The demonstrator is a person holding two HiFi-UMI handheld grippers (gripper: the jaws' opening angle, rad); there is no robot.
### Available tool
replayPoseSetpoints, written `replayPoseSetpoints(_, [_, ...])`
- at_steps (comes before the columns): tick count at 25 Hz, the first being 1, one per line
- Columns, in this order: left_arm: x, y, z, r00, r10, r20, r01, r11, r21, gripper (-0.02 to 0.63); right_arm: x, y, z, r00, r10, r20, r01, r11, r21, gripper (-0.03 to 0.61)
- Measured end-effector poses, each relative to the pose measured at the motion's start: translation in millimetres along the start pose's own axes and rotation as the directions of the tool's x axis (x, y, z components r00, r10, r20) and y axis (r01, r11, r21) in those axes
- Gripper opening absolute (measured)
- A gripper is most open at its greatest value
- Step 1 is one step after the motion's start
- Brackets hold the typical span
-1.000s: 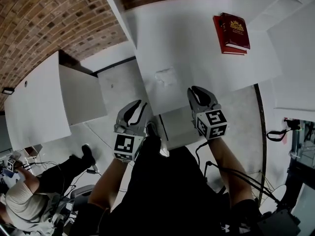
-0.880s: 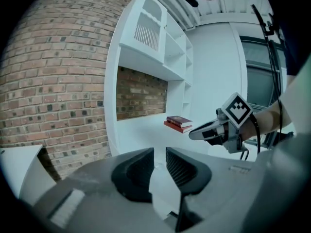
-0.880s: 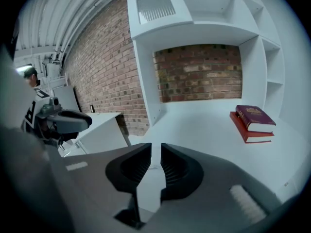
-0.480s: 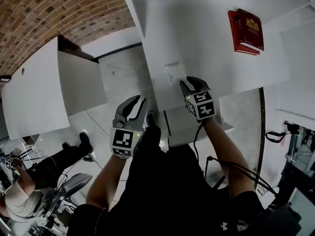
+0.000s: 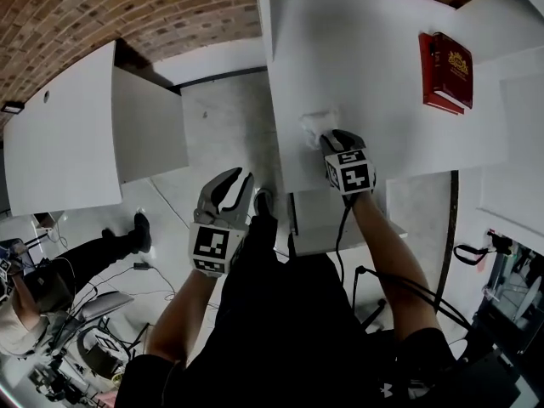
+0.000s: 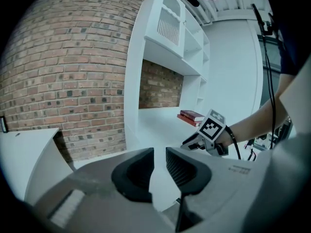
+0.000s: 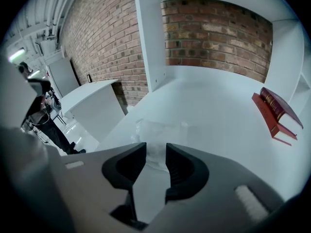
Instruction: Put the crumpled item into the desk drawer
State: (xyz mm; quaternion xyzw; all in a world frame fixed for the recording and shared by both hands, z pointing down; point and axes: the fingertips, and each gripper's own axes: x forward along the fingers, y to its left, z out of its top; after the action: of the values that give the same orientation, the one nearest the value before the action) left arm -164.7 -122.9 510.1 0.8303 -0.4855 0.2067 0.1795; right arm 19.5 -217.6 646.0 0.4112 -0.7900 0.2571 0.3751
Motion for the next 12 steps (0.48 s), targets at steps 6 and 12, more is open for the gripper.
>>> replayPoseSetpoints(6, [-4.8, 5.1, -3.6, 1.000, 0.011, -0.004, -0.012, 1.000, -0.012, 0.084, 3.6, 2.2, -3.9, 1.000, -0.011, -0.019, 0.011, 1.000, -0.015, 0.050])
replayPoseSetpoints(12, [-2.9, -3.8, -1.6, 1.000, -0.006, -0.003, 0.006, 1.000, -0.002, 0.084, 1.0, 2.0, -6.7, 1.000, -0.008, -0.003, 0.008, 1.000, -0.029, 0.008])
